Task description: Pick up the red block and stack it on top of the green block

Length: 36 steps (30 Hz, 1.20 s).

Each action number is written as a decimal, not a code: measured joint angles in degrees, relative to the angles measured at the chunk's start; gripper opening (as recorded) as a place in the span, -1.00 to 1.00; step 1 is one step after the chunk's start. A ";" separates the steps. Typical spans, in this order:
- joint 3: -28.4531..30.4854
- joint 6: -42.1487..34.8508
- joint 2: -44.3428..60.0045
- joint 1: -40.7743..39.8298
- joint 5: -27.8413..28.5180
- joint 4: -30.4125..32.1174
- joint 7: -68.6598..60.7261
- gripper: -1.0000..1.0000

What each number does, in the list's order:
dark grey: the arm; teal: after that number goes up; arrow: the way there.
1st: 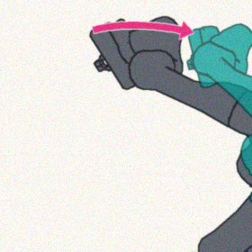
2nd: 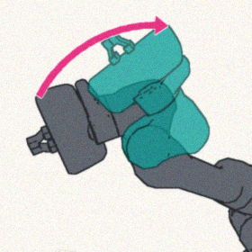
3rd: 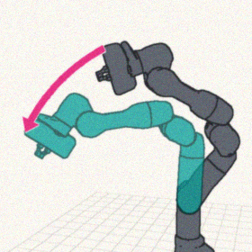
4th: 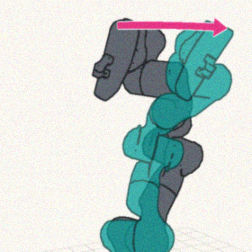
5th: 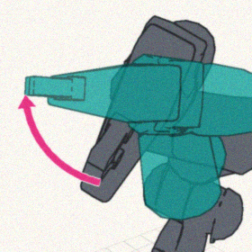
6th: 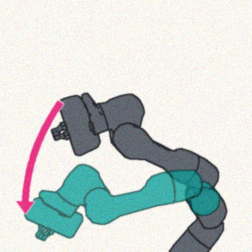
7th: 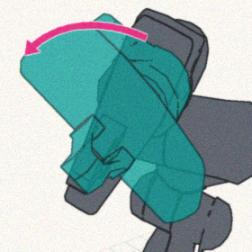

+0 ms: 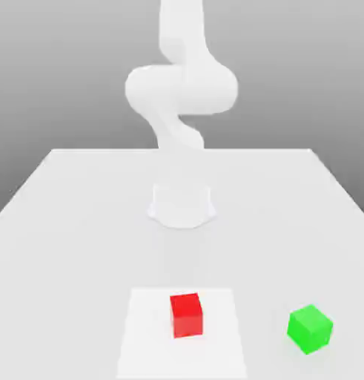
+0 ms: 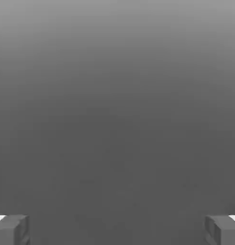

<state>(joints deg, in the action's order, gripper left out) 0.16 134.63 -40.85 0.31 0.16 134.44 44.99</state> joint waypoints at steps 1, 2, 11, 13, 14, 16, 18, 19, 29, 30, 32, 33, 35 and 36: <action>0.08 1.34 2.38 0.15 0.07 1.23 -0.40 0.00; 0.17 2.60 4.61 0.29 0.14 2.38 -0.79 0.00; 0.89 13.29 23.45 1.37 0.35 12.26 -4.28 0.00; 1.00 15.65 27.61 1.55 0.29 14.44 -5.13 0.00; 0.90 16.80 29.68 1.50 0.20 15.52 -5.58 0.00; 0.94 19.19 33.84 1.64 0.08 17.70 -6.48 0.00; 0.96 21.52 37.99 1.81 -0.02 19.88 -7.36 0.00; 0.93 22.72 40.07 1.84 -0.13 20.97 -7.83 0.00; 0.35 35.36 55.81 1.46 -0.88 20.58 -8.92 -1.00; 0.34 35.35 55.81 1.44 -0.84 20.58 -8.89 -1.00; 0.33 35.34 55.81 1.42 -0.76 20.58 -8.81 -1.00; 0.27 35.86 56.42 1.37 -0.76 20.49 -8.82 -1.00; 0.29 34.05 54.29 1.36 -0.63 20.81 -8.73 -1.00; 0.32 32.56 52.55 1.37 -0.54 21.06 -8.66 -1.00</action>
<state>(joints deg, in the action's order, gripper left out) 0.48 167.19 11.70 1.68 -0.38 155.50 36.32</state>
